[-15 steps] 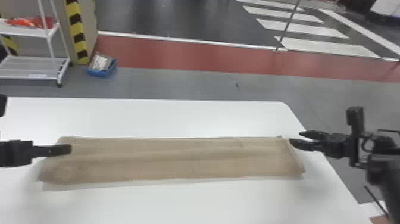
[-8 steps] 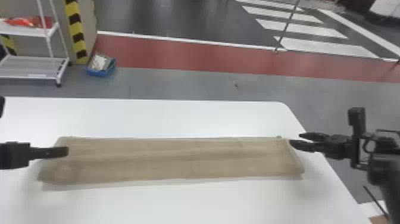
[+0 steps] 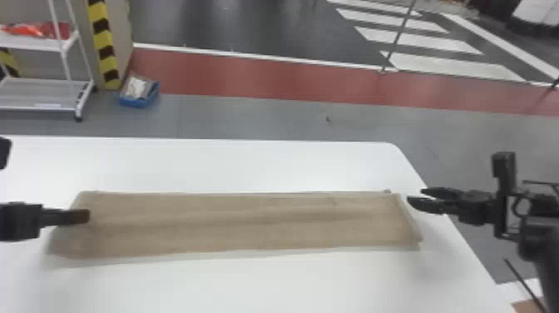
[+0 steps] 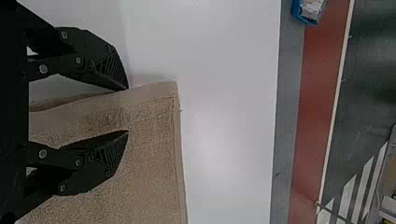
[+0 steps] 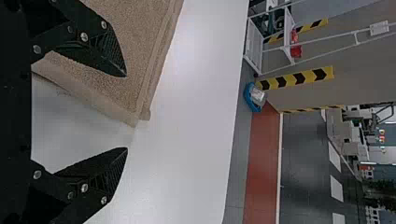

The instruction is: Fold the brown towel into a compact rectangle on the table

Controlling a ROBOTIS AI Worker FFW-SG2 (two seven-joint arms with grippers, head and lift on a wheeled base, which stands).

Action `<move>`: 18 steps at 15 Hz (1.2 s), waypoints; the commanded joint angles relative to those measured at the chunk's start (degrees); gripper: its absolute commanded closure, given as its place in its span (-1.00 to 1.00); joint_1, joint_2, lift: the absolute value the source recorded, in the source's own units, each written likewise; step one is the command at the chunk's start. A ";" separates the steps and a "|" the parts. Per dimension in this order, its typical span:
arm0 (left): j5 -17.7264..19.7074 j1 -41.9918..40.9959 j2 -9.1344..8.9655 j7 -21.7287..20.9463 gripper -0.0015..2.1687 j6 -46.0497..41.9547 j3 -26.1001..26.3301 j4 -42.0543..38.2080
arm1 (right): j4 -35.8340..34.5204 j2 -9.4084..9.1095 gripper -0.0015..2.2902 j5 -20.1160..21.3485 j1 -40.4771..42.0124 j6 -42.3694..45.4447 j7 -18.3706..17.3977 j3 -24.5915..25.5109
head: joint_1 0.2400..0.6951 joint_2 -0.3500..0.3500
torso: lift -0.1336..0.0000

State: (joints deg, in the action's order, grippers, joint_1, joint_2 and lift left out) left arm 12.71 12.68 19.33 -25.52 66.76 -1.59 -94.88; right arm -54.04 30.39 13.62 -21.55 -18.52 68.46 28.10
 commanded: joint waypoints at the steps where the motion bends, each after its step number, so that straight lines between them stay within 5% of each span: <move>1: -0.14 -0.81 0.18 0.21 -0.05 0.18 0.00 -1.18 | -0.45 -0.16 -0.67 0.00 0.02 -0.78 0.01 0.02 | 1.00 -0.74 | -0.86; 2: -0.14 -1.34 0.18 0.65 0.24 0.18 -0.35 -2.32 | -1.16 -0.25 -0.67 -0.08 0.19 -1.13 0.01 0.29 | 1.00 -0.75 | -0.86; 5: -0.05 -1.52 0.27 1.09 0.42 0.18 -0.87 -3.03 | -1.86 -0.33 -0.67 0.00 0.63 -2.54 0.01 1.34 | 1.00 -0.75 | -0.86; 15: -0.05 -3.62 2.02 0.47 0.42 3.87 -4.04 -4.96 | -2.65 -0.95 -0.67 -0.08 0.54 -2.72 -0.08 1.08 | 1.00 -0.65 | -0.86; 16: 0.04 -3.89 1.94 0.56 0.37 3.87 -4.13 -5.40 | -2.65 -1.74 -0.67 -0.08 0.54 -2.54 -0.25 1.26 | 1.00 -0.65 | -0.86; 18: 0.21 -3.80 1.94 0.56 -0.87 2.81 -4.48 -5.40 | -4.50 -3.50 -0.67 -0.08 0.54 -1.84 -0.52 2.57 | 1.00 -0.64 | -0.86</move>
State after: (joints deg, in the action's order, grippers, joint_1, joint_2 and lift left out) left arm 12.77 8.88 21.29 -24.92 70.21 -5.82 -100.17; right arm -57.28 28.11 13.52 -21.04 -20.83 68.00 29.71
